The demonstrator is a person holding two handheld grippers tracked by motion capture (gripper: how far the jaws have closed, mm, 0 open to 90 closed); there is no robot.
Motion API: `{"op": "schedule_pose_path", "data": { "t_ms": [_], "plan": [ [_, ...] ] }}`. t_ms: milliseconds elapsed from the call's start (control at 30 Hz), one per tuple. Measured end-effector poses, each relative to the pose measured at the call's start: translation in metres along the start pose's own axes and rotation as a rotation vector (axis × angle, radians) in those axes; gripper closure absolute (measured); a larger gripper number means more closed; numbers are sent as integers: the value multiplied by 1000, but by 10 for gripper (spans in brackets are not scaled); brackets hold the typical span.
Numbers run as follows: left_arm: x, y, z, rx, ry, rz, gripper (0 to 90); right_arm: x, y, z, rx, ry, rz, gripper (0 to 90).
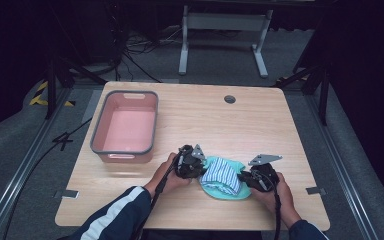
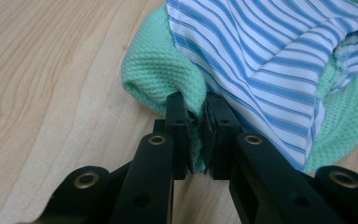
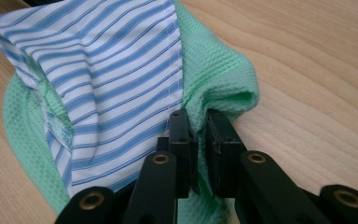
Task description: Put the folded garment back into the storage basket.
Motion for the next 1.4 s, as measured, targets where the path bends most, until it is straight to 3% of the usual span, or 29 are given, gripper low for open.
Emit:
{"op": "schedule_pose_path", "data": {
  "t_ms": [400,867,1400],
  "plan": [
    [-9,2,19,37,18,11,825,-15,-3,11,0,-22,-3,823],
    [-41,27,34,60,34,66,825,-21,1,53,-1,-50,8,822],
    [-78,51,52,59,3,137,825,-40,13,98,-69,-86,-17,820]
  ]
}}
Point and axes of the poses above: each handheld gripper's, and its own axes: x roughly forward along the jaws, z roughly out of its top, y roughly to its left, the point moved 4 cm from there along x, roughly forward along the jaws, and after that the axes turned 9 degrees about z, right-handed, at the moved point
